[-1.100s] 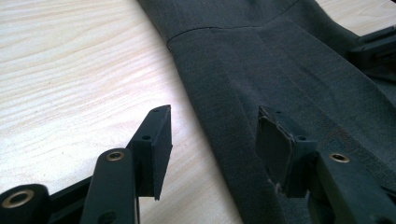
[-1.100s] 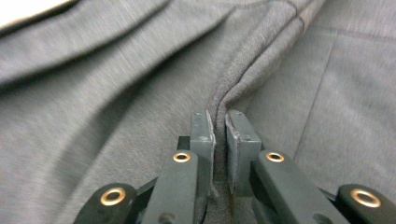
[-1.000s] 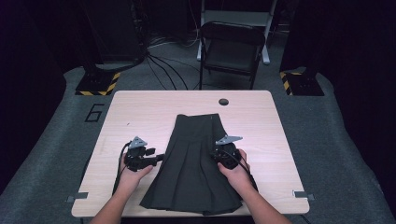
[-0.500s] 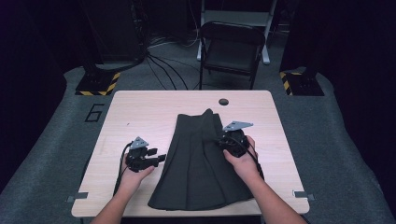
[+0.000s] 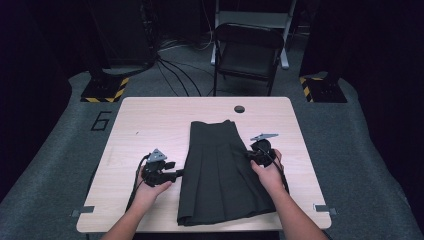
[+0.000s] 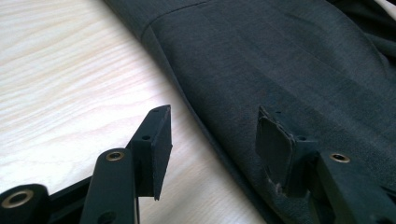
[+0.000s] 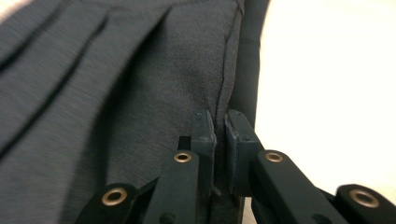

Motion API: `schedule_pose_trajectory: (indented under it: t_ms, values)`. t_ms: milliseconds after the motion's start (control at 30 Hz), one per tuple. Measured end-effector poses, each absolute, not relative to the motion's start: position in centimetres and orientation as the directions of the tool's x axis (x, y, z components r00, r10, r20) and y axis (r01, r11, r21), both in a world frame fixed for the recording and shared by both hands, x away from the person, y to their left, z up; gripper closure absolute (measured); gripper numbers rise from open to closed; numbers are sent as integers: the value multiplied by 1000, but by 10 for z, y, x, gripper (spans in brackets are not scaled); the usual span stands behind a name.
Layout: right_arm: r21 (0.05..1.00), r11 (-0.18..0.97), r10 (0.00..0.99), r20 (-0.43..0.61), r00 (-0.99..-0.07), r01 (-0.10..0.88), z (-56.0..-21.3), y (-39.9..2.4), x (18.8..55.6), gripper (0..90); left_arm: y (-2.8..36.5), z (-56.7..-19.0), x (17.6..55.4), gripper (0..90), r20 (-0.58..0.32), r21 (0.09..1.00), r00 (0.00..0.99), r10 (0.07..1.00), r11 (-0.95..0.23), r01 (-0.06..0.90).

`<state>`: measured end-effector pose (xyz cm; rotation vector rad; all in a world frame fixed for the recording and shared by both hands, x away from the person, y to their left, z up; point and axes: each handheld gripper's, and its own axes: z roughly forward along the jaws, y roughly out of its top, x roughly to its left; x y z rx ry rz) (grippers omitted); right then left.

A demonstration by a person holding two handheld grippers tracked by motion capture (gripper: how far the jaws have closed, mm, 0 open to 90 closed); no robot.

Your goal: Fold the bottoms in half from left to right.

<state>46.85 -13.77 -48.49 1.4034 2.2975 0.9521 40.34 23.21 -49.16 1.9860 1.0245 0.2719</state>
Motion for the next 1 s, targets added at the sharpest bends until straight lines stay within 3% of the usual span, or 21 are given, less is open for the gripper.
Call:
schedule_pose_trajectory:
  t_ms: [367, 667, 1000]
  values:
    - [660, 278, 893, 90, -442, 697, -505, -146, 466, 806, 222, -495, 401, 459, -175, 768, 654, 736, -313, 558]
    - [678, 281, 890, 82, -449, 680, -496, -150, 457, 547, 213, -501, 403, 453, -166, 758, 661, 732, -334, 560]
    - [632, 340, 863, 84, -498, 697, -500, -164, 435, 453, 206, -510, 409, 426, -158, 740, 658, 736, -354, 573]
